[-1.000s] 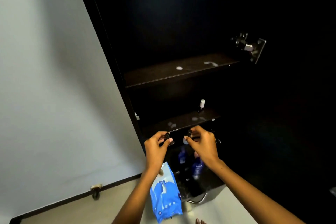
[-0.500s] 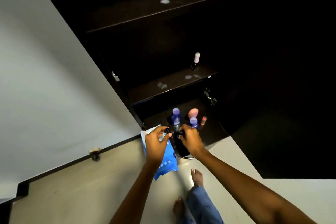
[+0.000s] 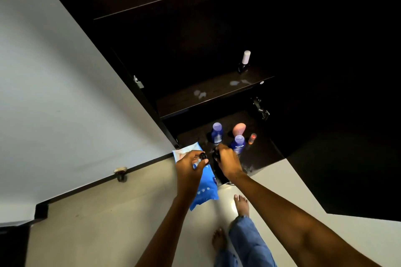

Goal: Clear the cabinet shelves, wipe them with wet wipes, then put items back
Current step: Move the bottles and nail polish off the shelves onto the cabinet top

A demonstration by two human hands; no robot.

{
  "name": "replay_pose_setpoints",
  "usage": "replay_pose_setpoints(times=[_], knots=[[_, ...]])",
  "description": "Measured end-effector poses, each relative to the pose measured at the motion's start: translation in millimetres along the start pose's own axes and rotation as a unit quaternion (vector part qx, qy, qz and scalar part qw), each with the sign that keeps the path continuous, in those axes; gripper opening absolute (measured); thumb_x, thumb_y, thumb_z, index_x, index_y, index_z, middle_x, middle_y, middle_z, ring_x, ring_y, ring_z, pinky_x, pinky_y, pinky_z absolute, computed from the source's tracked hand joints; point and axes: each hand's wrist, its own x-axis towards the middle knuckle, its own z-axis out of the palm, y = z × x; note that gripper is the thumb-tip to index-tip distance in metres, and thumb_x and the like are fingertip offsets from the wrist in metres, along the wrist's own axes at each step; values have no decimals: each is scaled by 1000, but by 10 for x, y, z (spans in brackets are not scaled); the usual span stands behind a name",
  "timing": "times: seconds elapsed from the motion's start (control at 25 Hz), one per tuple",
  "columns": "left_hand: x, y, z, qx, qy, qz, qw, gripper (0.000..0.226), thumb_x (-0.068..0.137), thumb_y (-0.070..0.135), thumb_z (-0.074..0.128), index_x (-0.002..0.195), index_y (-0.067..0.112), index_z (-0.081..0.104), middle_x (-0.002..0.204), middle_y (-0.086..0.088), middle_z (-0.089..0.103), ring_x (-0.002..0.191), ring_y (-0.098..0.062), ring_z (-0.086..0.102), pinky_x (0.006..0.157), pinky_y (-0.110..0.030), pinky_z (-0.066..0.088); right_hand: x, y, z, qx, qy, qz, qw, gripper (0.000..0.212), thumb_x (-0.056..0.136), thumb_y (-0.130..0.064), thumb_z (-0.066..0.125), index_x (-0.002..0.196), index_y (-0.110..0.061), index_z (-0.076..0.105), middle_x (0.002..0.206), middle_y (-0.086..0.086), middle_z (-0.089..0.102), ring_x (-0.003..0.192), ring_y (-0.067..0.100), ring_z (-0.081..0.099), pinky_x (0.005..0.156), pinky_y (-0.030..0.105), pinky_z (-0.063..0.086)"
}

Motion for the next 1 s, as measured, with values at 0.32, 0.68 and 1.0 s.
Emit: replay_pose_setpoints(times=[0.32,0.68,1.0], knots=[[-115,-92,149,23,-14,5,1000,11,79,8,68,89,6,66,84,-2,66,79,-11,62,76,-7,46,-387,164,-141,-3,51,-96,994,44,77,-8,54,120,-13,56,119,4,59,105,26,59,85,29,48],[-167,-101,536,-27,-59,-7,998,27,82,4,64,109,5,63,97,-2,68,87,-12,66,76,-7,50,-493,367,-131,45,56,-51,996,30,83,-14,64,112,-12,57,107,9,64,94,28,61,79,32,49],[-166,-291,516,-27,-34,6,999,20,81,14,52,94,6,65,89,-5,68,75,-6,64,69,-10,51,-263,568,143,78,57,40,995,24,85,1,55,108,0,58,110,18,56,100,30,54,79,25,38]])
